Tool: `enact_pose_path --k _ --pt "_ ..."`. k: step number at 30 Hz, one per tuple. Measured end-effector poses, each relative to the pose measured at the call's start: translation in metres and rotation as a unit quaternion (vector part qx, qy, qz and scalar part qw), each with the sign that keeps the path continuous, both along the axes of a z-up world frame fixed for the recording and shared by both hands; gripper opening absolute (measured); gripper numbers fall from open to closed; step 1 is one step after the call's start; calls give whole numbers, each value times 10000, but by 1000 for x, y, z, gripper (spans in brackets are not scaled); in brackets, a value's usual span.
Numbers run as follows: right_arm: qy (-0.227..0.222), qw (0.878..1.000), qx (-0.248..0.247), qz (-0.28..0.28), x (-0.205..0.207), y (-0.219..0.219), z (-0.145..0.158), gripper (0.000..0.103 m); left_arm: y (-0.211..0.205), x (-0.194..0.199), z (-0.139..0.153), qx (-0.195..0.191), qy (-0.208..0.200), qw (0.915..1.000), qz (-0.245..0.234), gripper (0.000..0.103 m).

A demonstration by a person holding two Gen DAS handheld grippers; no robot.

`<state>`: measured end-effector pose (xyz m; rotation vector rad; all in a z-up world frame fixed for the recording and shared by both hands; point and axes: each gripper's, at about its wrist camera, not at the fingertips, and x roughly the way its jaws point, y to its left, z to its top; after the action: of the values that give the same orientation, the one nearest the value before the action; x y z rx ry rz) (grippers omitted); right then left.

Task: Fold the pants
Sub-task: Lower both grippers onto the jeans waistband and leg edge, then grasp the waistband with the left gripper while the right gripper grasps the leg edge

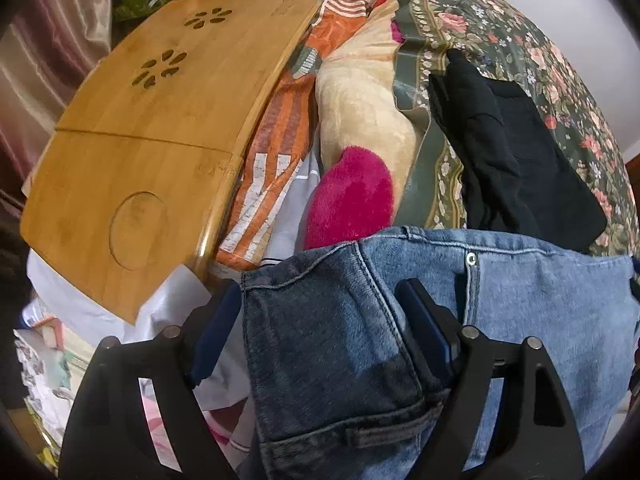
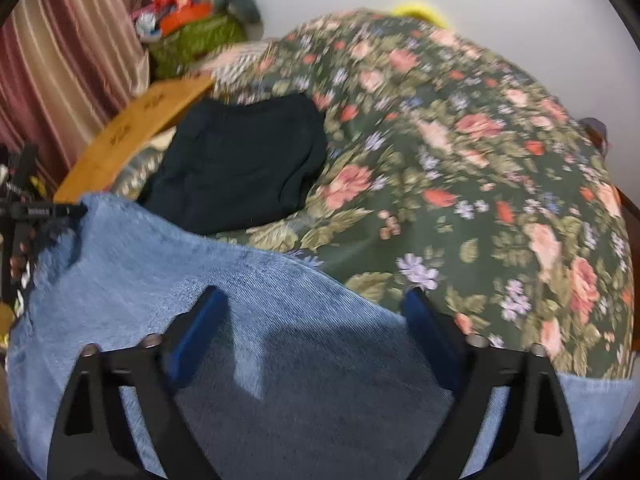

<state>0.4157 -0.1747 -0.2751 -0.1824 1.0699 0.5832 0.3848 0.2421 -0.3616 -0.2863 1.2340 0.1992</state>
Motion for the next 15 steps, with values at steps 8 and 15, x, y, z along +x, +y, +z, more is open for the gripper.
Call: enact_pose_path --k 8,15 --pt "-63 9999 -116 97 -5 0 0 45 -15 0 10 -239 -162 9996 -14 33" --pt "-24 10000 24 -62 -8 -11 4 17 -33 -4 33 312 -392 9978 -445 15"
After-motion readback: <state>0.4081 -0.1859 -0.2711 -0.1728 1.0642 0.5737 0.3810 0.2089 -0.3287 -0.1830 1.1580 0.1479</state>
